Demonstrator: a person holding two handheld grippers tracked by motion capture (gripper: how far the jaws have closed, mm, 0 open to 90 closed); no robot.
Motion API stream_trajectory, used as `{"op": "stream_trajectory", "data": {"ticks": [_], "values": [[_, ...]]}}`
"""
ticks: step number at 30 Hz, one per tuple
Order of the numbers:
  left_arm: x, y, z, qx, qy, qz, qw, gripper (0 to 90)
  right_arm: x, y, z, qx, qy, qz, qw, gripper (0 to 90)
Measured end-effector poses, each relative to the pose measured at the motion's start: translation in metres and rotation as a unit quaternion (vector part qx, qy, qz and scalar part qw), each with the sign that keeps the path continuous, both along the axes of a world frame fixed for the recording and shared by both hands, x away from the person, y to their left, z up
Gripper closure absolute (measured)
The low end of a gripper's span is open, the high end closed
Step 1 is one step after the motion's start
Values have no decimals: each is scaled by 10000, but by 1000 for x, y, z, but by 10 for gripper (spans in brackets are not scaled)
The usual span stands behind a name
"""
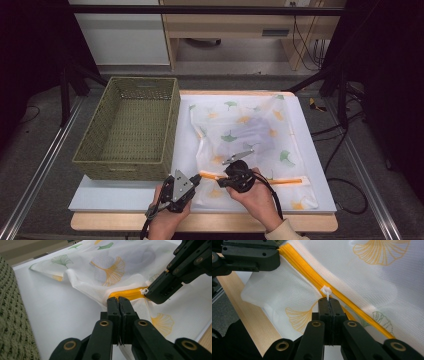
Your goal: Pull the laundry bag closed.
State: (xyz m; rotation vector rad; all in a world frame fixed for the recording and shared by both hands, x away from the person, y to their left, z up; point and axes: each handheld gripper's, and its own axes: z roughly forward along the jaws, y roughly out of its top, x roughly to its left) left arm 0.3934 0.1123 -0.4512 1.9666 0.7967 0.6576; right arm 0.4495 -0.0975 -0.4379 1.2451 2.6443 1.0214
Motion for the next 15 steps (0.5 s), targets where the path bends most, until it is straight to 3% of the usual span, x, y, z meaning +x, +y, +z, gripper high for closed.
{"op": "stream_trajectory", "data": {"ticks": [15], "values": [[-2, 0, 1, 26, -49, -8, 10000, 882, 1, -7, 3, -40, 118, -58, 9999, 900]]}}
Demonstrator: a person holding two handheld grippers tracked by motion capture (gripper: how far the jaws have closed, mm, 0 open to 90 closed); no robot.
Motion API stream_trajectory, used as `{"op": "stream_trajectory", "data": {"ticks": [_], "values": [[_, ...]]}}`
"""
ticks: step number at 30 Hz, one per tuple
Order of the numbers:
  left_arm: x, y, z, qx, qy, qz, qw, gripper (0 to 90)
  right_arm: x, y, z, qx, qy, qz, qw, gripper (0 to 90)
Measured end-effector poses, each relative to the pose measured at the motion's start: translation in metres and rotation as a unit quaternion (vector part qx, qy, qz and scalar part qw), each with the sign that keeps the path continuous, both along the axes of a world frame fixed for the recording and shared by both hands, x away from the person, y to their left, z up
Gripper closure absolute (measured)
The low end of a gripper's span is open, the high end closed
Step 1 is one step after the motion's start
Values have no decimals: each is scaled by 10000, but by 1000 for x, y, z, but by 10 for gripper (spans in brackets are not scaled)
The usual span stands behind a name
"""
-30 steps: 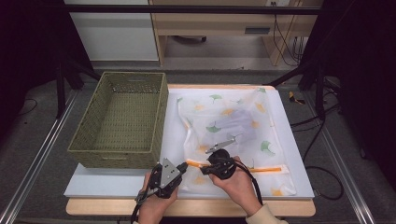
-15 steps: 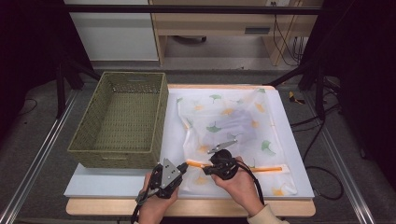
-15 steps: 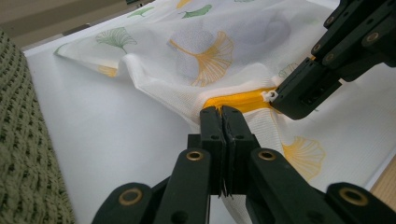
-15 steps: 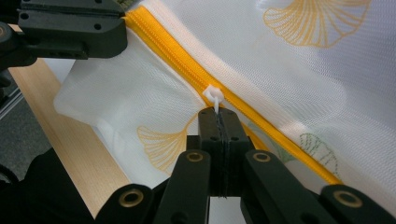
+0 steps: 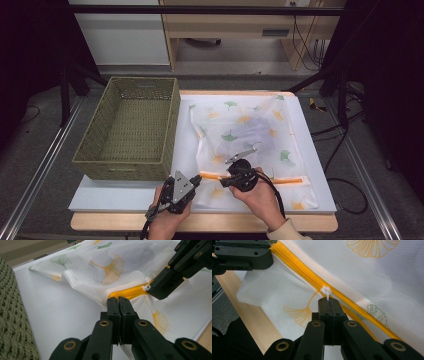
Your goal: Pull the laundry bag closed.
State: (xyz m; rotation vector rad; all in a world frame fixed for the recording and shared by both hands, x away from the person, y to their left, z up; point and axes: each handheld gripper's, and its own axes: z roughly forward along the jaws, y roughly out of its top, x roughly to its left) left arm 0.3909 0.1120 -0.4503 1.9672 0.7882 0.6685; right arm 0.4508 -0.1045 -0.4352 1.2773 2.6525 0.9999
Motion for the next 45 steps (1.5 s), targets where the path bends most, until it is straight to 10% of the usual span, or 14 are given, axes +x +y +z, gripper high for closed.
{"op": "stream_trajectory", "data": {"ticks": [45], "values": [[0, 5, 1, -65, -32, 79, 9999, 882, 5, -27, 7, 51, 143, -175, 9997, 900]]}}
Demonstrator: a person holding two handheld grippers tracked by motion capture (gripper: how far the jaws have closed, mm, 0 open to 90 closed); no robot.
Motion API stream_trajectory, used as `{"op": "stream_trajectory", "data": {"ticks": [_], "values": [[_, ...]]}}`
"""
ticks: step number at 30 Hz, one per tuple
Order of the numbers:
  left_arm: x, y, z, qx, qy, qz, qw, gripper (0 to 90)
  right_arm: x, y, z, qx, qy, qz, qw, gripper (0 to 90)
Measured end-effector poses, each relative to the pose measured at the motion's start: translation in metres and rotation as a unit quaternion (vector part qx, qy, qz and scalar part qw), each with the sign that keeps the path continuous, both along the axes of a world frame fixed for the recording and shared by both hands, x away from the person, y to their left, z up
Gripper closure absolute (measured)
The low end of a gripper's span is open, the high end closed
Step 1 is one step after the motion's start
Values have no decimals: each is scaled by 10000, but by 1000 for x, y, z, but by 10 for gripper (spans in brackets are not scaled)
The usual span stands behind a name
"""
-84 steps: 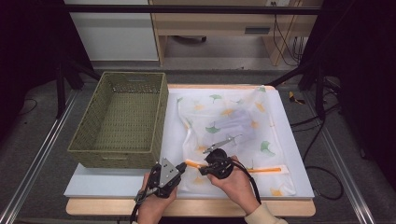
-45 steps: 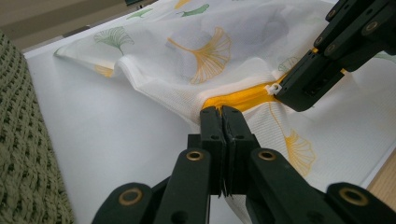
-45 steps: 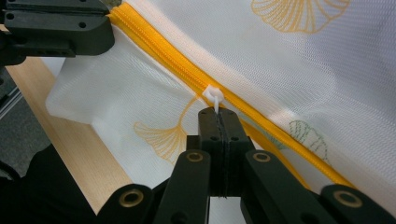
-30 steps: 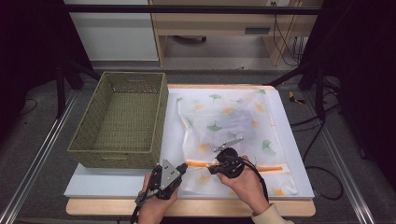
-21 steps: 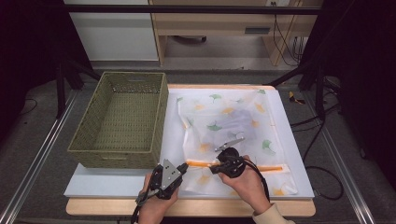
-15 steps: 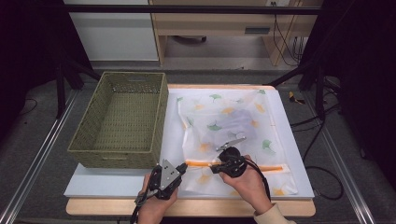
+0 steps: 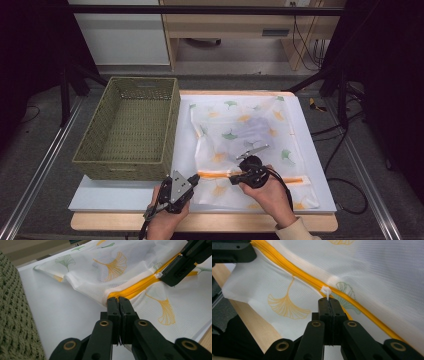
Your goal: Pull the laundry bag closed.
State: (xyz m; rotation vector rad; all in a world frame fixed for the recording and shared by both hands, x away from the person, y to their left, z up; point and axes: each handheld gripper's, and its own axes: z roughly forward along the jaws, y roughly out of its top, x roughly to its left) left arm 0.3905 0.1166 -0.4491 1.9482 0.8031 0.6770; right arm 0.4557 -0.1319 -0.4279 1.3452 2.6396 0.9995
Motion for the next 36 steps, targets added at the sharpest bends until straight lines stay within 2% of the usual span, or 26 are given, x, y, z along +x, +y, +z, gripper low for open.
{"op": "stream_trajectory", "data": {"ticks": [5, 7, 34, 36], "values": [[0, 0, 0, 3, 3, 1, 10000, 882, 0, -2, 0, -12, -21, 20, 10000, 900], [0, 1, 0, -1, 7, 13, 10000, 882, 0, -2, 1, -16, 29, -62, 10000, 900], [0, -1, -1, -5, 30, -27, 10000, 882, 0, -7, 3, 13, 42, 56, 10000, 900], [0, -1, -1, 7, 22, -5, 10000, 882, 0, -8, 2, -51, 41, 46, 10000, 900]]}}
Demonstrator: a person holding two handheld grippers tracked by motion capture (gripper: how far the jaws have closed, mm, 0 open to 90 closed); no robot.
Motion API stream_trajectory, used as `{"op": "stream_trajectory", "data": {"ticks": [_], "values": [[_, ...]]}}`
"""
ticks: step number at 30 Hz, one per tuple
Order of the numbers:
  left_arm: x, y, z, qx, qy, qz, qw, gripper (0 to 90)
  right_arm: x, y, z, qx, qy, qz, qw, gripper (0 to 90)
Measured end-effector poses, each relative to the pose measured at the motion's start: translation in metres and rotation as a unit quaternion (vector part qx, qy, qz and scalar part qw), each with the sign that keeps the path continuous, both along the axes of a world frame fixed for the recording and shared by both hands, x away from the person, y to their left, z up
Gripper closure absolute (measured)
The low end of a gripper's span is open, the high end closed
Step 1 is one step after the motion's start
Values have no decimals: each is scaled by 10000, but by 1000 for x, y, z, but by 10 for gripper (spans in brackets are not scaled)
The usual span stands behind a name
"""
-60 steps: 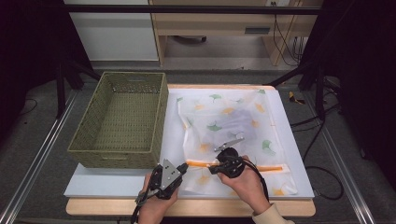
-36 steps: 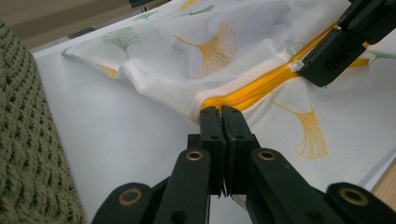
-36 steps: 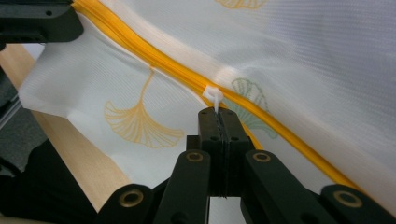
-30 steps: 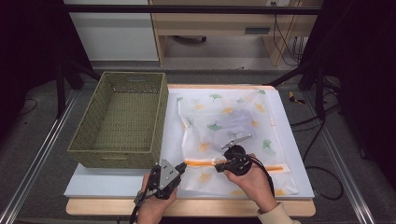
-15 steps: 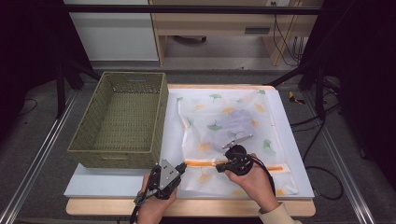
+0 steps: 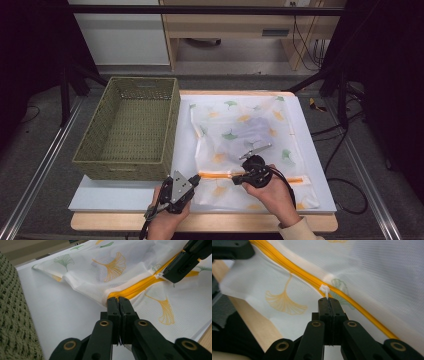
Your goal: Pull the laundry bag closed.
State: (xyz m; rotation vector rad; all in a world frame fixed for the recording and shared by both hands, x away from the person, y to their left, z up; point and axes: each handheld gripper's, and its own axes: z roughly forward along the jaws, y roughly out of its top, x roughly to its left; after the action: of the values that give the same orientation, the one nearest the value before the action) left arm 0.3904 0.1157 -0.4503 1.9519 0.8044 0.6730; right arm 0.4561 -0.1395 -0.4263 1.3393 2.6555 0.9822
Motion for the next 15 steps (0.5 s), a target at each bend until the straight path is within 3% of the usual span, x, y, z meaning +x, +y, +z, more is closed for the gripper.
{"op": "stream_trajectory", "data": {"ticks": [9, 15], "values": [[-1, 0, 0, -10, 1, 5, 10000, 882, 0, -4, 2, 21, -14, -4, 10000, 900], [1, 2, -1, -33, 21, 21, 10000, 881, -1, -5, 3, 114, -247, 122, 9996, 900]]}}
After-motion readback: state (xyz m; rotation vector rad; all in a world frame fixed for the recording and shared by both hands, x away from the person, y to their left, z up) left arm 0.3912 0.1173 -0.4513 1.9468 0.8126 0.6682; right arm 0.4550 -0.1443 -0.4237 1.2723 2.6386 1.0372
